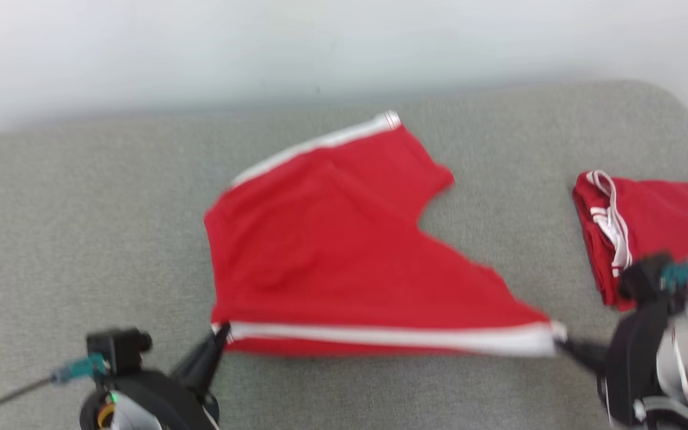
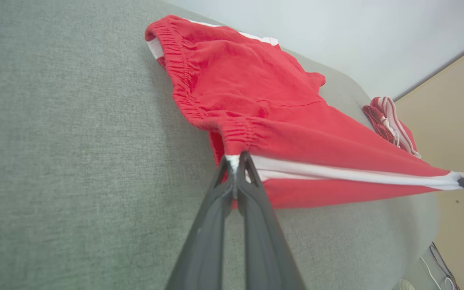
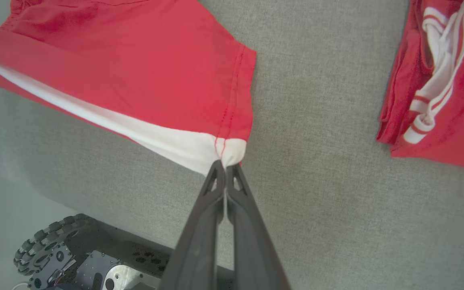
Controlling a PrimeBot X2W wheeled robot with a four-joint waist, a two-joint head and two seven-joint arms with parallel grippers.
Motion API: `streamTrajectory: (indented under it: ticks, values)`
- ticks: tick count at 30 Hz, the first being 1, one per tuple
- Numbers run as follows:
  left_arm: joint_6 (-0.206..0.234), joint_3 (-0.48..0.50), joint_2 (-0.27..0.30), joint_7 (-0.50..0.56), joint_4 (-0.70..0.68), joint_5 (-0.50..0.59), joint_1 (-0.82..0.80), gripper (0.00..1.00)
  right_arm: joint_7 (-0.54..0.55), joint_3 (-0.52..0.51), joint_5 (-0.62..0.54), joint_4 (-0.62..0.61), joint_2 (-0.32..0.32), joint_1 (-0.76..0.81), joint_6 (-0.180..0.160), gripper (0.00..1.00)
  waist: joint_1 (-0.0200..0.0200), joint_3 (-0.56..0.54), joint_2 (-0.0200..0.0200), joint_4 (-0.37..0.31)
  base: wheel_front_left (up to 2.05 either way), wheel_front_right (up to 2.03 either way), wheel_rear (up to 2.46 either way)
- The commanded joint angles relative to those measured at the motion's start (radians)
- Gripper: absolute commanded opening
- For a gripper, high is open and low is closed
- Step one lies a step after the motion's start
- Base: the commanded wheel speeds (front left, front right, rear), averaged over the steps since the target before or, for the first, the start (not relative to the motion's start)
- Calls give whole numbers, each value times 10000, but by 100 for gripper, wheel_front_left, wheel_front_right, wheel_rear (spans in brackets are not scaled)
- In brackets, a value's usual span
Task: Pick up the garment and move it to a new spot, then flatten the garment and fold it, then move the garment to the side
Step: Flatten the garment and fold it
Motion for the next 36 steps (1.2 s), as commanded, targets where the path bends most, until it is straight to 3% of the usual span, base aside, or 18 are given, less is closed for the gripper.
streamTrajectory:
  ticks: [1, 11, 17, 24, 30, 36]
  values:
    - [28, -31, 87, 12, -40, 52, 213, 0, 146, -114, -78, -81, 59, 322, -29, 0, 4, -479, 4, 178, 0, 0, 0]
    - [792, -421, 469, 430, -1027, -192, 1823, 0, 2618, -1596, -227, -2051, 1334, 3322, -29, 0, 4, -659, 4, 456, 0, 0, 0]
    - [1320, -460, 775, 922, -1759, -285, 2204, 0, 3439, -2079, -341, -2929, 1690, 3463, -28, 0, 4, -487, 4, 613, 0, 0, 0]
    - [1350, -69, 432, 681, -2034, -451, 1474, 0, 2330, -1447, -337, -2813, 859, 1530, -28, 0, 4, -23, 4, 788, 0, 0, 0]
    - [1306, 84, 58, 666, -1693, -163, 209, 0, 996, -820, -435, -1374, 258, -514, -28, 0, 4, 525, 4, 1027, 0, 0, 0]
    - [1592, 157, -371, 488, -1129, 318, -1121, 0, -506, 164, -1052, 284, -459, -2389, -28, 0, 4, 1224, 4, 1319, 0, 0, 0]
